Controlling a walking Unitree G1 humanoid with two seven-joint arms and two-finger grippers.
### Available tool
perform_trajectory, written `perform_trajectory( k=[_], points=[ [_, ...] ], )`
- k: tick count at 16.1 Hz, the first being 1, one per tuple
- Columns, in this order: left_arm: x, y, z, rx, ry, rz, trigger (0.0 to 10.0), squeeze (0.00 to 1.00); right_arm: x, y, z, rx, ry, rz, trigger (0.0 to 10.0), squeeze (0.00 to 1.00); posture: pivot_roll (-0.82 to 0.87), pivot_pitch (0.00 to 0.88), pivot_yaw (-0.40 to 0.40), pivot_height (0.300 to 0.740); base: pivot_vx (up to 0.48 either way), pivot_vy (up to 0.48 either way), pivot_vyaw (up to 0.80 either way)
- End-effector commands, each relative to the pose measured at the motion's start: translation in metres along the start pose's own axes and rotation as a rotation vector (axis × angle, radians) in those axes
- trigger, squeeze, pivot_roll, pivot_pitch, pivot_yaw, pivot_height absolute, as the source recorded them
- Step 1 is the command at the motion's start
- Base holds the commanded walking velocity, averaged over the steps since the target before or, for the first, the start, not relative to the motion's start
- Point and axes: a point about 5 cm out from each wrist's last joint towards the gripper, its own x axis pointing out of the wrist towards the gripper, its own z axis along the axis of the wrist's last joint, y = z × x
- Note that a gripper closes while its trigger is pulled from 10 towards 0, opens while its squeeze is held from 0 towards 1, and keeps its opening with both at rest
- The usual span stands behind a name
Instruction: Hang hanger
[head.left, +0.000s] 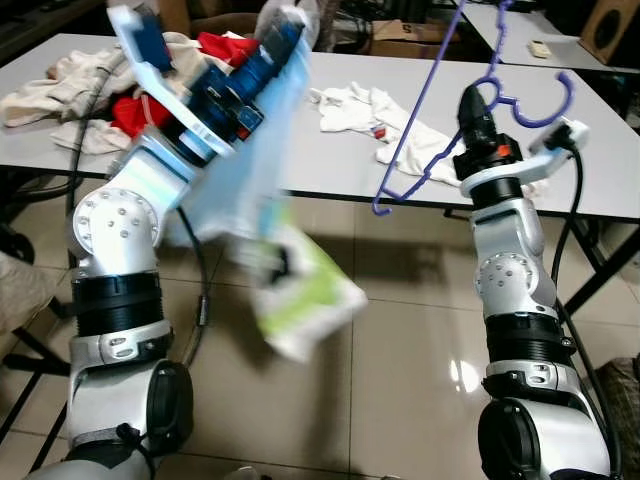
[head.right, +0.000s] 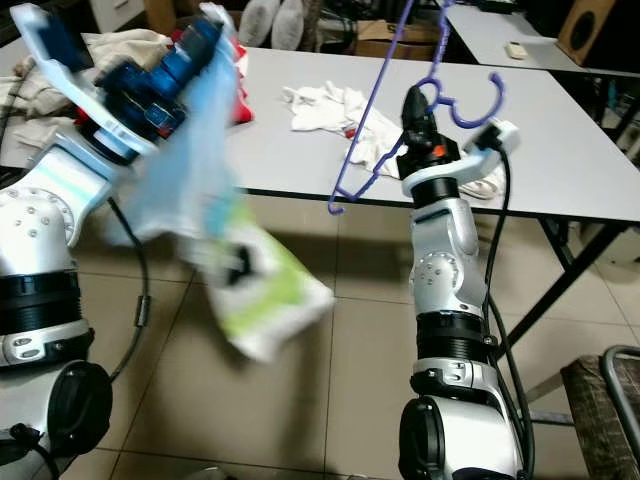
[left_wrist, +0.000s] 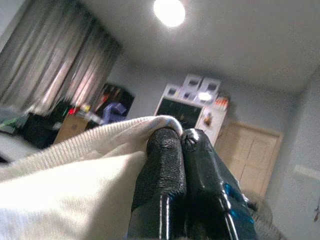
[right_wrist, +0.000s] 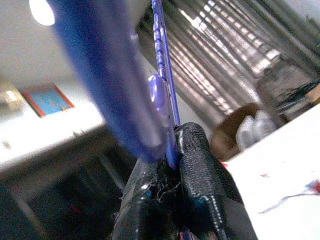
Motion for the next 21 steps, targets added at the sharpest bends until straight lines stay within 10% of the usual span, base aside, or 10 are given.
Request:
perform_trajectory(
  k=[1, 4, 6, 9, 10, 11, 12, 16, 21],
  points=[
    [-0.004, 0.007, -0.02, 0.033, 0.151, 0.061, 0.0, 0.0, 0.003, 0.003, 0.013, 0.068, -0.063, 0.025, 0.0, 0.0, -0.08, 0.0, 0.004, 0.74, 0.0, 0.0, 0.0],
    [-0.027, 0.034, -0.052, 0.155, 0.372, 0.317, 0.0, 0.0, -0.005, 0.0, 0.009, -0.019, 0.024, 0.045, 0.0, 0.0, -0.08, 0.0, 0.005, 0.74, 0.0, 0.0, 0.0],
    [-0.064, 0.059, -0.073, 0.391, 0.513, 0.554, 0.0, 0.0, -0.039, -0.011, -0.009, -0.27, 0.276, 0.027, 0.0, 0.0, -0.1, 0.0, 0.019, 0.74, 0.0, 0.0, 0.0],
    [-0.109, 0.064, -0.093, 0.446, 0.502, 0.714, 0.0, 0.0, -0.092, -0.032, -0.023, -0.476, 0.514, -0.124, 0.0, 0.0, -0.13, 0.0, 0.039, 0.74, 0.0, 0.0, 0.0],
    [-0.125, 0.064, -0.099, 0.466, 0.502, 0.78, 0.0, 0.0, -0.111, -0.037, -0.026, -0.563, 0.575, -0.203, 5.8, 0.0, -0.14, 0.0, 0.039, 0.74, 0.0, 0.0, 0.0],
    [-0.135, 0.063, -0.106, 0.445, 0.527, 0.83, 5.8, 0.0, -0.124, -0.038, -0.03, -0.538, 0.617, -0.24, 10.0, 0.0, -0.14, 0.0, 0.037, 0.74, 0.0, 0.0, 0.0],
    [-0.139, 0.062, -0.11, 0.446, 0.549, 0.852, 10.0, 0.0, -0.132, -0.038, -0.032, -0.579, 0.647, -0.253, 10.0, 0.0, -0.14, 0.0, 0.033, 0.74, 0.0, 0.0, 0.0],
    [-0.142, 0.052, -0.126, 0.506, 0.53, 0.844, 10.0, 0.0, -0.16, -0.04, -0.027, -0.821, 0.619, -0.441, 10.0, 0.0, -0.16, 0.0, 0.035, 0.74, 0.0, 0.077, 0.0],
    [-0.141, 0.049, -0.132, 0.52, 0.532, 0.847, 10.0, 0.0, -0.151, -0.036, -0.018, -0.825, 0.534, -0.437, 10.0, 0.0, -0.16, 0.0, 0.011, 0.74, 0.0, 0.355, -0.62]
  ],
)
